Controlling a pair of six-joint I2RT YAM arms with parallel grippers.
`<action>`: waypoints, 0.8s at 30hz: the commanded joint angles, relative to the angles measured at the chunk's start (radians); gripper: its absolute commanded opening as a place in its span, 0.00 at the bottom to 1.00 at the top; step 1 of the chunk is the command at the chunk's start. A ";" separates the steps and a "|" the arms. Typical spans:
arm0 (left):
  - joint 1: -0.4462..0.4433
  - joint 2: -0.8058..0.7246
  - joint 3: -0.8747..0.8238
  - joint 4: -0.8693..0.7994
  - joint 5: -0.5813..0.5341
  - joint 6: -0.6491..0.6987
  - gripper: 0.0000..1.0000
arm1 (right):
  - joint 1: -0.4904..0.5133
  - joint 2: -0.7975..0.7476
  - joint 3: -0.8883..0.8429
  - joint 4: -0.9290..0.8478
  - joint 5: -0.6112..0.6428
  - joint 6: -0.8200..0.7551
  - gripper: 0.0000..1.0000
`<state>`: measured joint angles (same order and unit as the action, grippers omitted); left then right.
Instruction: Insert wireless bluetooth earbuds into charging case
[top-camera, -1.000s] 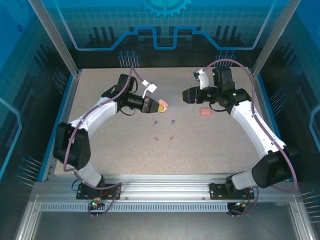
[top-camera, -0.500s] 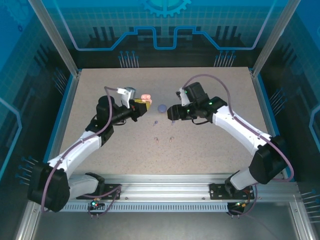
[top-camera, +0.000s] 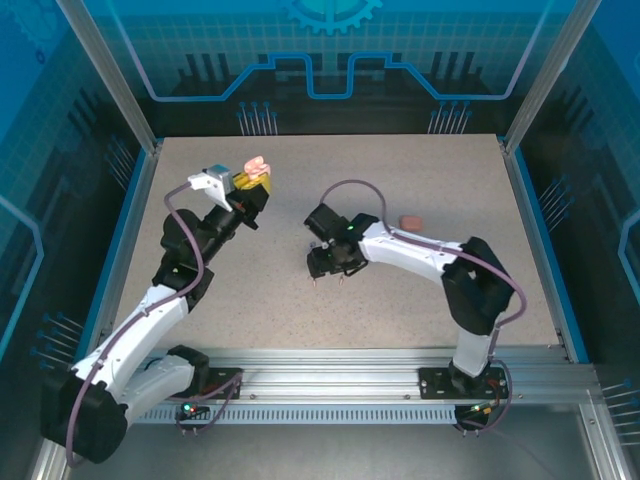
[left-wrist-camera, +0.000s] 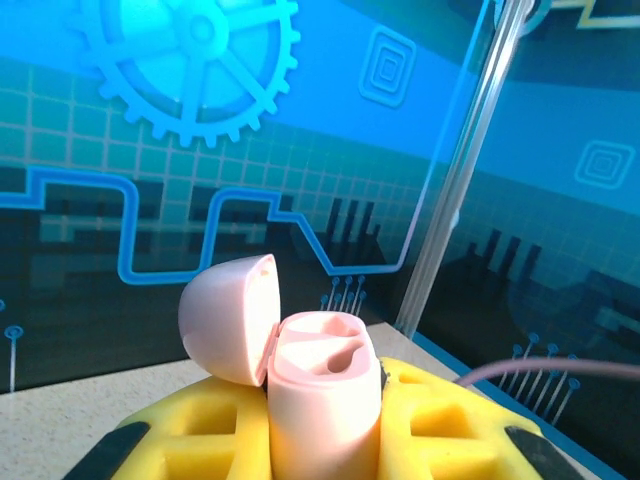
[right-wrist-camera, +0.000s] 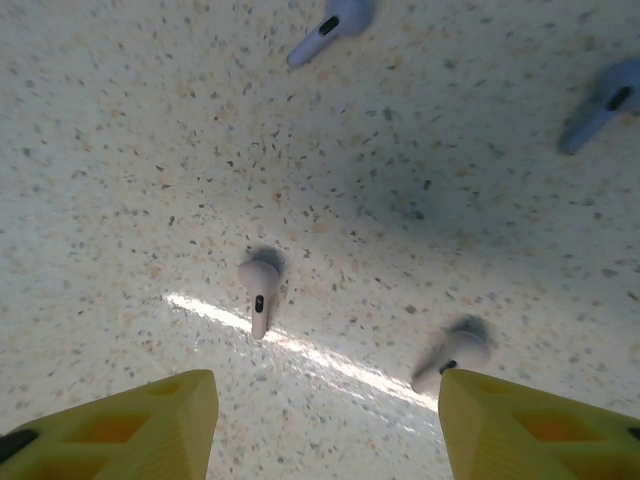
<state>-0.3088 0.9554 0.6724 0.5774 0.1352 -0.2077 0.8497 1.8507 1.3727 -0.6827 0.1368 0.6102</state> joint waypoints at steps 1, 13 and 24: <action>-0.003 -0.035 0.038 0.028 -0.062 0.033 0.00 | 0.041 0.074 0.085 -0.068 0.071 0.030 0.60; -0.002 -0.055 0.041 -0.005 -0.091 0.043 0.00 | 0.088 0.269 0.267 -0.175 0.107 0.128 0.54; -0.001 -0.053 0.040 -0.017 -0.086 0.059 0.00 | 0.088 0.323 0.302 -0.175 0.086 0.120 0.46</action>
<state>-0.3096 0.9134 0.6941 0.5491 0.0639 -0.1772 0.9268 2.1502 1.6451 -0.8288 0.2276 0.7151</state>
